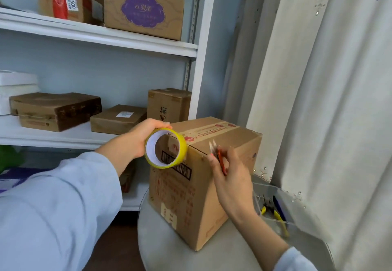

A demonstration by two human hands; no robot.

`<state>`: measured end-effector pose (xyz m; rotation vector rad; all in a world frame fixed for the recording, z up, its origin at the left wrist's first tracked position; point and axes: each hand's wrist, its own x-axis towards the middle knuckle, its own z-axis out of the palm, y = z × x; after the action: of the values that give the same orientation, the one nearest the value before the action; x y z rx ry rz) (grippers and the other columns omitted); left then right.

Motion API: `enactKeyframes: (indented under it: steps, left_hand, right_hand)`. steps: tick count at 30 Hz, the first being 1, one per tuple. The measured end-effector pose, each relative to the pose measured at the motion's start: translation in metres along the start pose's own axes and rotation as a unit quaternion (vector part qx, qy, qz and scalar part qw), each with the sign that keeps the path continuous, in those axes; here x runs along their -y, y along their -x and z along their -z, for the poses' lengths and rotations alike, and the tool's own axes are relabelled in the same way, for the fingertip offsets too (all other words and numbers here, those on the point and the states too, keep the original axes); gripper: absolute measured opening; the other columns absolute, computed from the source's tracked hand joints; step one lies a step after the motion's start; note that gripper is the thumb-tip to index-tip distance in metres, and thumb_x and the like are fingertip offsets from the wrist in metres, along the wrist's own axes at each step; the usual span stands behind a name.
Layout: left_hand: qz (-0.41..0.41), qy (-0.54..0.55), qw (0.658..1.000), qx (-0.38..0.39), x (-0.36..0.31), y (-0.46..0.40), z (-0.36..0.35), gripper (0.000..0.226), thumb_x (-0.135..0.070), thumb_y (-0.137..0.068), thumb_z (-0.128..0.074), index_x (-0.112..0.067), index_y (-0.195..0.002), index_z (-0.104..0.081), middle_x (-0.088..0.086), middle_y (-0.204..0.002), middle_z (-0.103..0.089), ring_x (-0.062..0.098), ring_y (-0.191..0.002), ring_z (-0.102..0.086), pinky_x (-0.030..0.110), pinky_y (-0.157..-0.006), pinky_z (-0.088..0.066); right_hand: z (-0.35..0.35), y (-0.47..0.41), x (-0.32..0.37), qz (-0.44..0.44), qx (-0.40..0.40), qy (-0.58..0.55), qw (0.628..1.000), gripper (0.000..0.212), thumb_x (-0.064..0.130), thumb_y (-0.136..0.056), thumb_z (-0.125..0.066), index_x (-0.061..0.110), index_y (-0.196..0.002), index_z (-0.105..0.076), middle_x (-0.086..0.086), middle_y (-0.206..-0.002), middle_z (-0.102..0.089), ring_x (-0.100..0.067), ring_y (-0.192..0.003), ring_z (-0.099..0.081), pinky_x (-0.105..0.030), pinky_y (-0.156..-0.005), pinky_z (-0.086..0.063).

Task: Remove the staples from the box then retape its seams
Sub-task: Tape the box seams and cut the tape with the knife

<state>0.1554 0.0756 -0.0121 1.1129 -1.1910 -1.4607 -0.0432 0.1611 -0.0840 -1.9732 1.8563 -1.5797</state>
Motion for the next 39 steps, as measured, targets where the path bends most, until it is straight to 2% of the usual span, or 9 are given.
enactKeyframes:
  steps: [4,11,15,18,20,22,28,34,39]
  left_hand:
    - [0.005,-0.017,1.0,0.02,0.008,-0.004,0.0,0.024,-0.017,-0.093,-0.054,-0.011,-0.07,-0.061,0.005,-0.067,-0.061,0.02,-0.066,-0.054,0.034,-0.07,-0.045]
    - [-0.013,-0.054,0.997,-0.047,0.019,0.015,-0.028,0.009,-0.022,-0.077,-0.068,-0.015,-0.07,-0.069,0.009,-0.083,-0.066,0.024,-0.075,-0.06,0.037,-0.081,-0.049]
    - [-0.017,-0.043,0.996,-0.071,0.04,0.032,-0.059,0.058,-0.04,-0.032,-0.071,-0.021,-0.086,-0.074,0.012,-0.121,-0.056,0.03,-0.1,-0.061,0.038,-0.081,-0.053]
    - [-0.05,-0.049,0.995,-0.069,0.047,0.058,-0.081,0.025,-0.036,-0.052,-0.07,-0.025,-0.074,-0.074,0.012,-0.123,-0.054,0.027,-0.098,-0.061,0.037,-0.08,-0.051]
    - [-0.098,-0.065,0.991,-0.062,0.053,0.07,-0.093,0.009,-0.029,-0.074,-0.067,-0.023,-0.069,-0.072,0.011,-0.118,-0.057,0.024,-0.097,-0.06,0.03,-0.076,-0.046]
    - [-0.14,-0.076,0.986,-0.042,0.057,0.076,-0.101,0.018,-0.017,-0.088,-0.061,-0.019,-0.074,-0.072,0.005,-0.107,-0.064,0.018,-0.095,-0.059,0.023,-0.072,-0.043]
    - [-0.105,-0.112,0.988,0.034,0.06,0.08,-0.119,0.014,-0.01,-0.087,-0.064,-0.019,-0.092,-0.073,-0.009,-0.095,-0.067,0.011,-0.094,-0.057,0.026,-0.073,-0.043]
    - [-0.06,-0.13,0.989,0.049,0.068,0.075,-0.129,0.02,-0.014,-0.084,-0.07,-0.027,-0.099,-0.071,-0.001,-0.112,-0.065,0.021,-0.105,-0.059,0.042,-0.095,-0.048]
    - [-0.077,-0.139,0.986,0.053,0.067,0.076,-0.135,0.016,-0.014,-0.086,-0.068,-0.025,-0.098,-0.07,0.001,-0.109,-0.063,0.02,-0.105,-0.058,0.037,-0.089,-0.047]
  right_hand:
    - [-0.011,0.002,-0.001,-0.001,-0.021,-0.011,1.0,0.033,0.045,-0.094,-0.049,0.025,-0.12,-0.05,0.002,-0.133,-0.057,-0.018,-0.127,-0.05,-0.039,-0.093,-0.047]
    - [0.01,-0.004,-0.02,-0.078,-0.136,-0.09,0.984,0.028,0.027,-0.095,-0.056,0.014,-0.12,-0.056,0.006,-0.107,-0.066,-0.019,-0.102,-0.062,-0.028,-0.082,-0.045]
    - [0.035,-0.018,-0.038,-0.113,-0.187,-0.099,0.971,0.021,0.027,-0.096,-0.054,0.007,-0.1,-0.061,0.008,-0.067,-0.052,-0.006,-0.062,-0.047,-0.022,-0.058,-0.032]
    - [0.048,-0.021,-0.043,-0.112,-0.173,-0.077,0.975,0.03,0.025,-0.096,-0.054,0.018,-0.068,-0.045,0.007,-0.055,-0.035,-0.009,-0.051,-0.036,-0.018,-0.05,-0.03]
    - [0.059,-0.022,-0.045,-0.11,-0.16,-0.06,0.979,0.035,0.028,-0.097,-0.051,0.012,-0.067,-0.042,0.002,-0.056,-0.037,-0.015,-0.055,-0.035,-0.022,-0.052,-0.029]
    - [0.069,-0.027,-0.043,-0.098,-0.154,-0.041,0.982,0.032,0.033,-0.097,-0.047,0.008,-0.078,-0.048,-0.002,-0.065,-0.051,-0.022,-0.065,-0.046,-0.033,-0.06,-0.037]
    - [0.087,-0.045,-0.021,-0.046,0.085,-0.068,0.993,0.02,0.027,-0.099,-0.046,0.014,-0.099,-0.061,-0.003,-0.075,-0.065,-0.017,-0.069,-0.061,-0.039,-0.075,-0.05]
    - [0.105,-0.041,-0.014,-0.057,0.231,-0.097,0.966,0.021,0.022,-0.103,-0.038,0.017,-0.105,-0.059,0.008,-0.079,-0.056,-0.002,-0.069,-0.049,-0.003,-0.054,-0.038]
    - [0.1,-0.052,-0.018,-0.013,0.262,0.003,0.965,0.024,0.018,-0.099,-0.045,0.016,-0.082,-0.062,0.01,-0.075,-0.055,-0.006,-0.071,-0.051,-0.017,-0.061,-0.037]
